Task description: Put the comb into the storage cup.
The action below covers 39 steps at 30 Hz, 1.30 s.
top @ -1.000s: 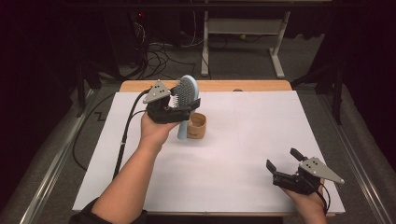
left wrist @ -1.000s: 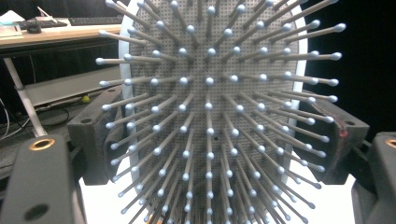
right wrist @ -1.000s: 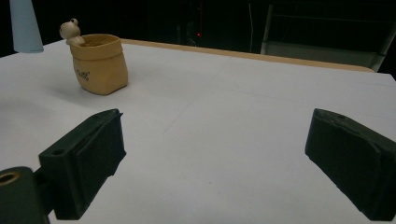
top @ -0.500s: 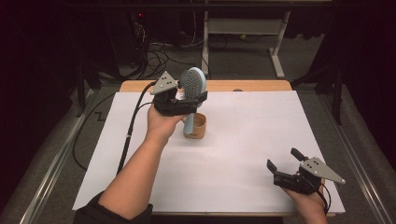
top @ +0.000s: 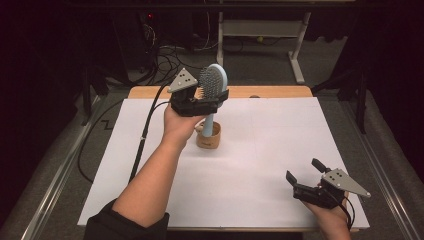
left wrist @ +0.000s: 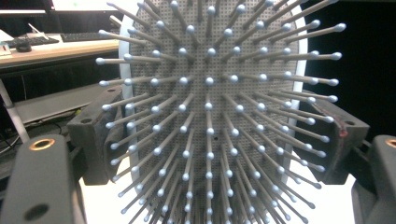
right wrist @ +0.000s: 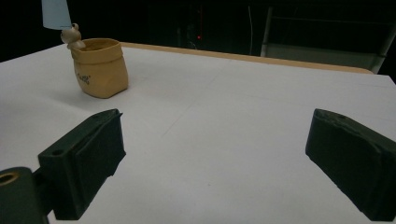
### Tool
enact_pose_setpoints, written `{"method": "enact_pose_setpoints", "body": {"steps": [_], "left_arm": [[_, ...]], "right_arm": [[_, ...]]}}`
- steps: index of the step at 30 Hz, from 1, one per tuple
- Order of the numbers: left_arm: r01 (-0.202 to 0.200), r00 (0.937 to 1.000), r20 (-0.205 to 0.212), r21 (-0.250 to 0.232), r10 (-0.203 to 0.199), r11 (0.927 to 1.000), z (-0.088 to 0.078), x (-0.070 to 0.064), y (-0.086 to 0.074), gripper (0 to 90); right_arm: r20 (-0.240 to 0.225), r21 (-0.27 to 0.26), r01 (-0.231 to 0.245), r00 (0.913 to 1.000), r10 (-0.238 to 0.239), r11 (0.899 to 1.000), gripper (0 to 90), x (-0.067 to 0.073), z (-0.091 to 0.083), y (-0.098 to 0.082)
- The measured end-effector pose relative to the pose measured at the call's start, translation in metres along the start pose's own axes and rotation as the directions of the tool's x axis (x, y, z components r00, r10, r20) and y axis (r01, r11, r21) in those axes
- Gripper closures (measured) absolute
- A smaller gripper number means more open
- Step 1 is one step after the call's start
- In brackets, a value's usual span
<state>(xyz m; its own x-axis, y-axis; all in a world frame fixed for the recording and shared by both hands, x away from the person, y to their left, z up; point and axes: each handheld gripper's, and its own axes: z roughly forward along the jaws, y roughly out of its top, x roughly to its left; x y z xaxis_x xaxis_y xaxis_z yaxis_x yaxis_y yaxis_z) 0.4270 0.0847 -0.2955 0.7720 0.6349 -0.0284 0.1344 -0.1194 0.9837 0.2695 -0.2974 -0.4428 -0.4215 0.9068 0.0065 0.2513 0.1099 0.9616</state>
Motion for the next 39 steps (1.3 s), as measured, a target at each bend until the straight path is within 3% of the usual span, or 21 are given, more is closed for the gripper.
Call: {"method": "enact_pose_setpoints", "body": {"steps": [22,39], "left_arm": [[0.004,0.999,-0.044,0.022,-0.003,0.9998,0.031,0.013,0.001,20.6],[-0.005,0.9973,-0.074,0.014,0.006,0.9999,0.038,0.019,-0.002,20.6]], "right_arm": [[-0.002,-0.008,-0.018,0.9998,0.018,1.0,4.6,-0.002,-0.002,-0.001],[-0.021,-0.023,-0.01,0.9997,0.009,1.0,0.3,0.0,-0.001,-0.001]]}}
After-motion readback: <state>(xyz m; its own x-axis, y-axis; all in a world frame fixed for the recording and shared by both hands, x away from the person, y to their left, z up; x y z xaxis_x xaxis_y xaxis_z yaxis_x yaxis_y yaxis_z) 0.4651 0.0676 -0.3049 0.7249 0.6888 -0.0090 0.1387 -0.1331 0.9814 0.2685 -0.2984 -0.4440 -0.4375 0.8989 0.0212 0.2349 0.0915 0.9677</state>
